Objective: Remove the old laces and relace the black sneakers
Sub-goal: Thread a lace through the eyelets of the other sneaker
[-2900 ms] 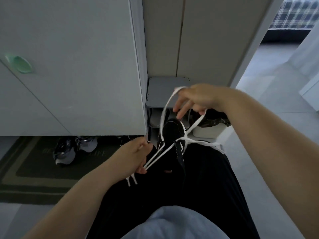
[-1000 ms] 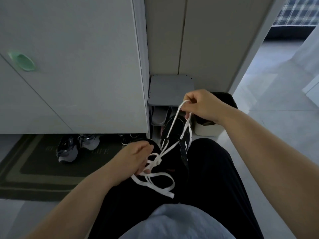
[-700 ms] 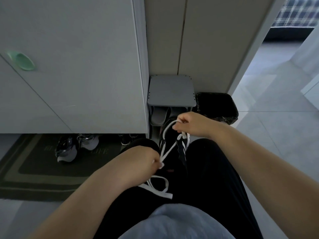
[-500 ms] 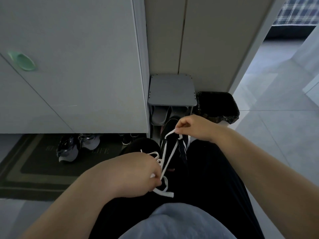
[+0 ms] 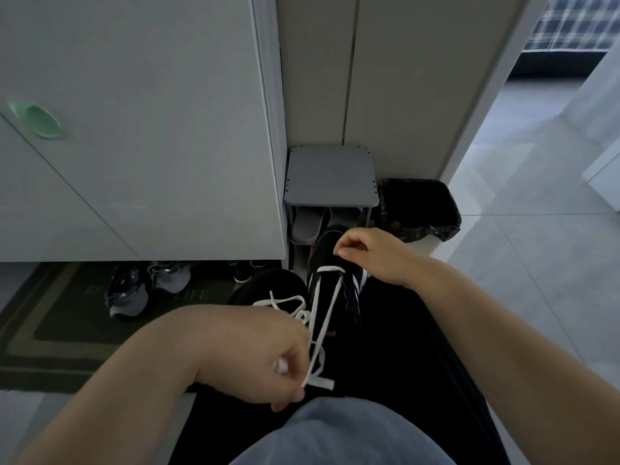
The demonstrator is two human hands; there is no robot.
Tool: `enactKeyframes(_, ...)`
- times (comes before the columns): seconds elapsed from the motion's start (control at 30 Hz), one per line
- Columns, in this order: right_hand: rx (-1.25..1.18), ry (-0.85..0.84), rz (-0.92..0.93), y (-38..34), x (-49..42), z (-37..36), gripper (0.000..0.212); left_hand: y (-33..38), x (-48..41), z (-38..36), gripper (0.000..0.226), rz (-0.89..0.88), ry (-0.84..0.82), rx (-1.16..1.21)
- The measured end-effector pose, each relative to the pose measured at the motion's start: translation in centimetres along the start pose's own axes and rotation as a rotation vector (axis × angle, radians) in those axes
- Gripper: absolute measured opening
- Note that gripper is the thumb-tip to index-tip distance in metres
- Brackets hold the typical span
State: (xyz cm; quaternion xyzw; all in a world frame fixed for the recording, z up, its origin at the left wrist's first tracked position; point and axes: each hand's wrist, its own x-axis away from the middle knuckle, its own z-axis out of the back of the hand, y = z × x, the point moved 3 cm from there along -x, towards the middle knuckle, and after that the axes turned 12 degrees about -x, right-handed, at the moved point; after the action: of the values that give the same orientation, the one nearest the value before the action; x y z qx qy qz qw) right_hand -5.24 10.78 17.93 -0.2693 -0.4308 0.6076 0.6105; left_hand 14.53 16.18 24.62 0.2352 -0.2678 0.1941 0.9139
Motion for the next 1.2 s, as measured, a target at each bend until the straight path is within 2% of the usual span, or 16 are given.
enactKeyframes(0.03, -0.010, -0.001, 0.004, 0.3, 0.1, -0.2, 0.009, 0.1, 0.1, 0.4, 0.026, -0.027, 0.105, 0.006)
enactKeyframes(0.1, -0.006, -0.041, 0.018, 0.9, 0.5, -0.6, 0.022, 0.3, 0.2, 1.2, 0.022, -0.025, 0.292, 0.054)
enactKeyframes(0.2, 0.080, -0.106, 0.073, 1.4, 1.2, -1.3, 0.031, 0.0, 0.1, 1.6, 0.028, 0.006, 0.429, 0.148)
enactKeyframes(0.3, 0.144, -0.069, 0.071, 1.5, 2.4, -1.7, 0.024, -0.8, -0.4, 1.5, 0.031, 0.001, 0.431, 0.284)
enactKeyframes(0.37, 0.174, -0.054, 0.089, 1.5, 3.3, -1.9, 0.016, -1.6, -0.5, 0.9, 0.019, 0.030, 0.400, 0.348)
enactKeyframes(0.47, 0.181, -0.063, 0.100, 0.7, 4.6, -2.1, 0.013, -2.6, -0.4, 0.2, 0.041, 0.094, 0.353, 0.440)
enactKeyframes(0.57, 0.229, -0.132, 0.110, -0.2, 4.9, -2.1, 0.013, -2.5, -0.6, -0.7, 0.029, 0.061, 0.219, 0.562)
enactKeyframes(0.67, 0.235, -0.169, 0.111, -0.6, 4.6, -2.3, 0.012, -2.2, -0.9, -1.7, 0.024, 0.028, 0.126, 0.567)
enactKeyframes(0.83, 0.278, -0.075, 0.248, -1.4, 3.7, -4.0, 0.021, -1.8, -0.5, -1.2, 0.020, -0.064, 0.279, 0.620)
enactKeyframes(0.9, 0.286, -0.091, 0.311, -2.0, 3.3, -4.8, 0.013, -1.9, -0.1, -0.8, 0.019, -0.088, 0.406, 0.597)
enactKeyframes(0.93, 0.242, -0.098, 0.329, -2.5, 3.2, -4.9, 0.006, -2.1, 0.1, -0.5, 0.019, -0.084, 0.495, 0.596)
enactKeyframes(1.0, 0.054, -0.077, 0.327, -4.2, 3.4, -3.9, 0.015, -2.7, 0.4, -0.2, 0.007, 0.014, 0.646, 0.620)
enactKeyframes(1.03, -0.058, -0.054, 0.315, -5.2, 3.7, -3.0, 0.020, -3.2, 0.4, -0.2, 0.017, 0.083, 0.690, 0.594)
enactKeyframes(1.1, -0.232, 0.025, 0.330, -7.3, 4.4, -0.4, 0.021, -3.8, 0.3, -0.1, 0.035, 0.181, 0.687, 0.525)
enactKeyframes(1.2, -0.368, 0.198, 0.447, -9.9, 6.0, 3.6, 0.021, -3.7, -0.2, -0.1, 0.036, 0.135, 0.640, 0.527)
